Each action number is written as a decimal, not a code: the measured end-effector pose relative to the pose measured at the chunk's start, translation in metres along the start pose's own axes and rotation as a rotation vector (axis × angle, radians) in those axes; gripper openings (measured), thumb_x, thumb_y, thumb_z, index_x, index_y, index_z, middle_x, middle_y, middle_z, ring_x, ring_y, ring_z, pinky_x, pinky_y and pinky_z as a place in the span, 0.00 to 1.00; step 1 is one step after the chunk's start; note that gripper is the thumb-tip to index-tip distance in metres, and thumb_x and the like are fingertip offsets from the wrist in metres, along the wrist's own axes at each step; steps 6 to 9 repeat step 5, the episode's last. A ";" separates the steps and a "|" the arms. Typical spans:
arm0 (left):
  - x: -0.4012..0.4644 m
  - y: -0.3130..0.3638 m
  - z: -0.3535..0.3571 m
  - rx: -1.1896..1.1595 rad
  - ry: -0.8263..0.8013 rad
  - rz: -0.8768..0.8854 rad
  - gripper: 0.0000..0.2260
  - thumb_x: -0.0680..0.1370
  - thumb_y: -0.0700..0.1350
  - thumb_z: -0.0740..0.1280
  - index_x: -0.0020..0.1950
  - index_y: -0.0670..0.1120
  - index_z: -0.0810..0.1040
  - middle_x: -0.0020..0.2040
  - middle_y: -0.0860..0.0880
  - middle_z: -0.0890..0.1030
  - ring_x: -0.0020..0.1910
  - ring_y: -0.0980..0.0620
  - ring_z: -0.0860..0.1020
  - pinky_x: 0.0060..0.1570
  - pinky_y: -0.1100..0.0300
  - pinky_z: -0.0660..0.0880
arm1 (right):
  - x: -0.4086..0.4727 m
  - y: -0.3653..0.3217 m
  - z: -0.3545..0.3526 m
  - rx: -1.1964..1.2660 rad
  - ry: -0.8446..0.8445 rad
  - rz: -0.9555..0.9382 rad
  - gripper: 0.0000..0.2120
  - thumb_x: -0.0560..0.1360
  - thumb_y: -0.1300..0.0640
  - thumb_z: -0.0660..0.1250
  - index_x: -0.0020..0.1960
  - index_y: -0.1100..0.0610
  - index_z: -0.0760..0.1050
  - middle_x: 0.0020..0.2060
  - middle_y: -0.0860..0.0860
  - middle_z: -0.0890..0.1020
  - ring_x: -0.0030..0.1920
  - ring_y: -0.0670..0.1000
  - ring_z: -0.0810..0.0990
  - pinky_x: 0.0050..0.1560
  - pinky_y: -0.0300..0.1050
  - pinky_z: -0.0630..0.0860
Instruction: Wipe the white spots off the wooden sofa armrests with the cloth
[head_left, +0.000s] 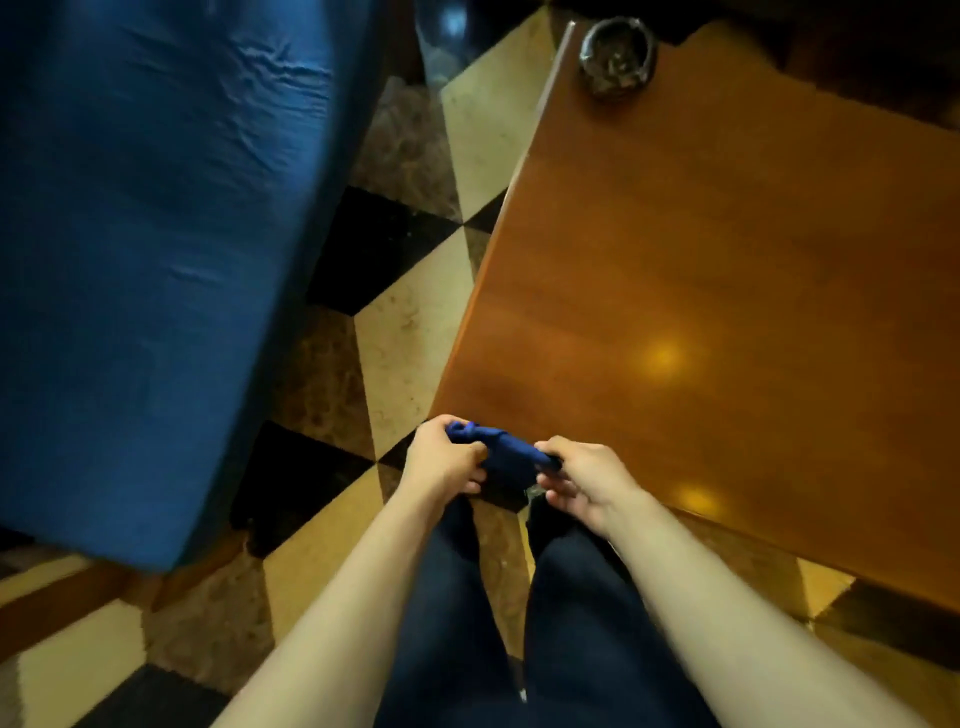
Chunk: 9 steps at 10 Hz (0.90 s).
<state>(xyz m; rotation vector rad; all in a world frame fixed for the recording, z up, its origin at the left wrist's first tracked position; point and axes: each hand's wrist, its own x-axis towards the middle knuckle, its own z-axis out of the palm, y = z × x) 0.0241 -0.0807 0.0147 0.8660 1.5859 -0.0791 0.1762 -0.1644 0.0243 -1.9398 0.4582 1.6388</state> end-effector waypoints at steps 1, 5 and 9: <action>0.063 0.027 0.003 0.103 -0.079 0.090 0.07 0.74 0.36 0.67 0.51 0.44 0.78 0.31 0.45 0.79 0.24 0.50 0.77 0.27 0.57 0.76 | 0.046 -0.028 0.022 0.157 0.083 -0.014 0.03 0.76 0.59 0.70 0.44 0.57 0.79 0.30 0.52 0.81 0.25 0.47 0.79 0.26 0.38 0.72; 0.097 0.072 -0.014 0.198 -0.038 0.326 0.06 0.76 0.42 0.68 0.51 0.51 0.77 0.45 0.47 0.84 0.42 0.47 0.85 0.46 0.45 0.84 | 0.056 -0.042 0.014 0.415 0.192 -0.252 0.15 0.83 0.55 0.62 0.68 0.57 0.72 0.52 0.56 0.82 0.47 0.55 0.83 0.42 0.46 0.76; 0.097 0.072 -0.014 0.198 -0.038 0.326 0.06 0.76 0.42 0.68 0.51 0.51 0.77 0.45 0.47 0.84 0.42 0.47 0.85 0.46 0.45 0.84 | 0.056 -0.042 0.014 0.415 0.192 -0.252 0.15 0.83 0.55 0.62 0.68 0.57 0.72 0.52 0.56 0.82 0.47 0.55 0.83 0.42 0.46 0.76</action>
